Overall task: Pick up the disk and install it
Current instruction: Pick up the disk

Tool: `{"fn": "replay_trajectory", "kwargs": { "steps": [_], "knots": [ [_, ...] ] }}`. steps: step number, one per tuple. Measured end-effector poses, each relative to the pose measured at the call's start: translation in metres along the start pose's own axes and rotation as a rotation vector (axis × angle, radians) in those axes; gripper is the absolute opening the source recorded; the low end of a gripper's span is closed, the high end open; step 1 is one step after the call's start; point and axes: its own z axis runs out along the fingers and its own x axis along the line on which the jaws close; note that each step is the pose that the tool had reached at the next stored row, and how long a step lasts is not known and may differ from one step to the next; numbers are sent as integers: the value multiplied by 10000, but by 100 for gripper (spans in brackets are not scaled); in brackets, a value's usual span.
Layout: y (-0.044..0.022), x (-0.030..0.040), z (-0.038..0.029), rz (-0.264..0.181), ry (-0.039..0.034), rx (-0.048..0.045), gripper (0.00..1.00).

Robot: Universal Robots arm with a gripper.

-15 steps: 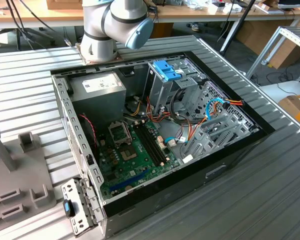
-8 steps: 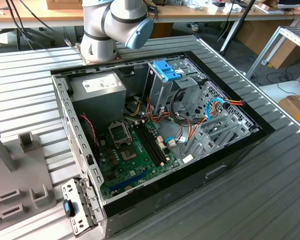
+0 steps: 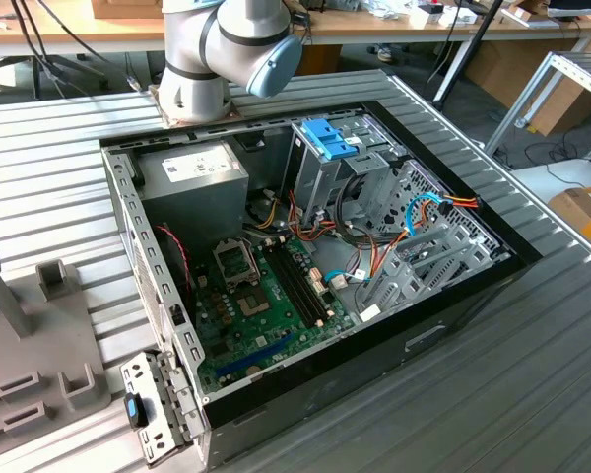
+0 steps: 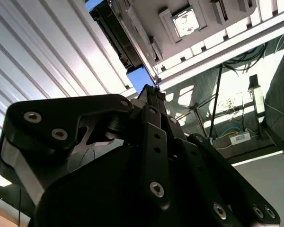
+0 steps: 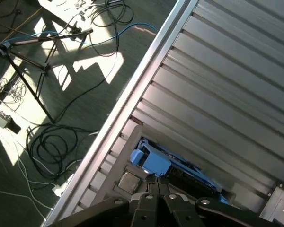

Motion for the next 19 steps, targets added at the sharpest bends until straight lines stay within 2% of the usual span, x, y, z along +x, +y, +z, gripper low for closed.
{"fn": "replay_trajectory", "kwargs": {
  "steps": [5,13,16,19],
  "knots": [
    [0,0,0,-866,34,28,11],
    [0,0,0,-999,40,33,11],
    [0,0,0,-1400,56,45,11],
    [0,0,1,-2037,82,66,11]
  ]
}}
